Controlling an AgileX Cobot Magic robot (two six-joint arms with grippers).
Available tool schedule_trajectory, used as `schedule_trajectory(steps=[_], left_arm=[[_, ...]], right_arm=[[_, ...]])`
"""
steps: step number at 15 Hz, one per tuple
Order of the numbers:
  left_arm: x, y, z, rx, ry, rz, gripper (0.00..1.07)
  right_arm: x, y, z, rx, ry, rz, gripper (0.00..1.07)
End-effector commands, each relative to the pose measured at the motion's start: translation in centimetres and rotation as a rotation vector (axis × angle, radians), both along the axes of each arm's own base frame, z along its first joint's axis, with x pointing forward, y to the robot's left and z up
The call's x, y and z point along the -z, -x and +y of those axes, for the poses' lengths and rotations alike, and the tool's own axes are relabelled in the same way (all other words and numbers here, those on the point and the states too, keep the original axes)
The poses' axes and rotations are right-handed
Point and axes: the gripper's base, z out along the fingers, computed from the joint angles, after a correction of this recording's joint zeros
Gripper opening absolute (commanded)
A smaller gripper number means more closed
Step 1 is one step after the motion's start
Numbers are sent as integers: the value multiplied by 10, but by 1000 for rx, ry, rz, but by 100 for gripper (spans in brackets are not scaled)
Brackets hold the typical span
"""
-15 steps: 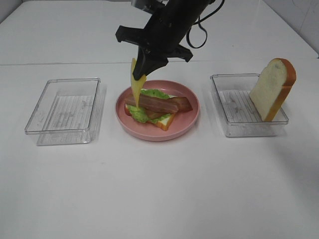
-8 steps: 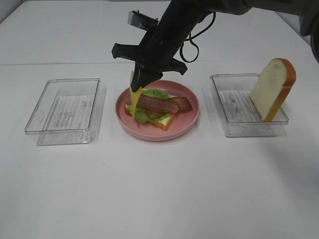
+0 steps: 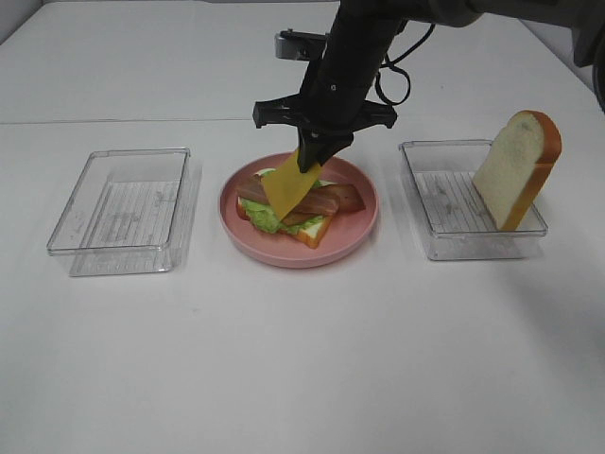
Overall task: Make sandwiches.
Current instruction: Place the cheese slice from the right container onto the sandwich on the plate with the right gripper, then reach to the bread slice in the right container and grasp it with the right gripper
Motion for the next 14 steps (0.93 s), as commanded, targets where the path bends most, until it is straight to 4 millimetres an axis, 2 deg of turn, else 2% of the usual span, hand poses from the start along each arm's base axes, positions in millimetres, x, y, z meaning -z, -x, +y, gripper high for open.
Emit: schedule_trajectory(steps=[1, 2, 3, 5, 6, 10, 13, 14], left_arm=[[0, 1, 0, 5, 2, -18, 55], [0, 1, 0, 5, 2, -18, 55], [0, 1, 0, 5, 2, -18, 55], [0, 1, 0, 5, 2, -18, 55], [0, 1, 0, 5, 2, -18, 55], [0, 1, 0, 5, 2, -18, 55], [0, 1, 0, 5, 2, -18, 55], [0, 1, 0, 5, 2, -18, 55]], right_arm=[[0, -1, -1, 6, 4, -6, 51], [0, 0, -1, 4, 8, 1, 67], [-1, 0, -1, 2, 10, 6, 76], [-10, 2, -3, -3, 18, -8, 77], [-28, 4, -9, -13, 47, -46, 77], [-76, 9, -32, -14, 159, -164, 77], [-105, 7, -66, 60, 168, -194, 77], [-119, 4, -94, 121, 176, -190, 77]])
